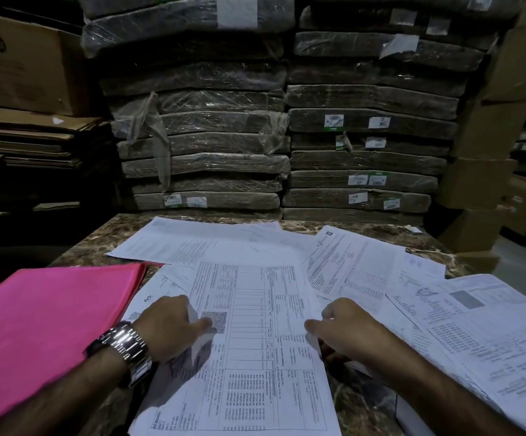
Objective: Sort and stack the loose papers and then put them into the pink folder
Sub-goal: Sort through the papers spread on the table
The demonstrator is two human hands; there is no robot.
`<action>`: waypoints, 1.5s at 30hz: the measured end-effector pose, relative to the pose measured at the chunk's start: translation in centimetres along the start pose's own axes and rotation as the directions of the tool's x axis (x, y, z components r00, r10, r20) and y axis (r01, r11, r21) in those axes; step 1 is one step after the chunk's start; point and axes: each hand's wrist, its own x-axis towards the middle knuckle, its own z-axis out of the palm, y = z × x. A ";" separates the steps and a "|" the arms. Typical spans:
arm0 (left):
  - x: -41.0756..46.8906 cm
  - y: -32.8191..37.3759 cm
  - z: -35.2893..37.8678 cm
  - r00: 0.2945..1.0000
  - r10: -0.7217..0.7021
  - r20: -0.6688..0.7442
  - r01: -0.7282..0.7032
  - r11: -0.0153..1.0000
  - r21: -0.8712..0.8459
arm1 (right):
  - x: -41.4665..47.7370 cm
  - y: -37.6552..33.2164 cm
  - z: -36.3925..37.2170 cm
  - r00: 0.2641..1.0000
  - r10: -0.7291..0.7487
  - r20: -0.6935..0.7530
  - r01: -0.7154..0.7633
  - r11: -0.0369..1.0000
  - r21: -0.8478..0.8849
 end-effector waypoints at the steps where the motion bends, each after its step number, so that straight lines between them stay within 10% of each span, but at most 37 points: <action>1: -0.1 0.1 -0.1 1.000 0.008 0.004 -0.008 1.000 -0.007 | 0.1 0.2 -0.2 1.000 0.027 0.013 -0.028 0.998 0.062; 9: -0.3 0.3 -0.6 0.999 -0.040 0.016 0.039 0.999 0.026 | 0.5 0.7 -0.2 0.985 0.138 0.101 -0.164 0.933 0.322; 24: -1.3 1.4 -0.4 0.999 -0.026 0.023 0.027 0.999 -0.030 | 0.6 1.0 0.4 0.994 -0.019 -0.106 0.004 0.990 -0.138; 45: 0.7 2.2 -0.5 0.989 -0.129 -0.074 0.136 0.986 0.094 | 0.5 2.5 -1.8 0.998 0.025 -0.052 -0.017 0.990 0.142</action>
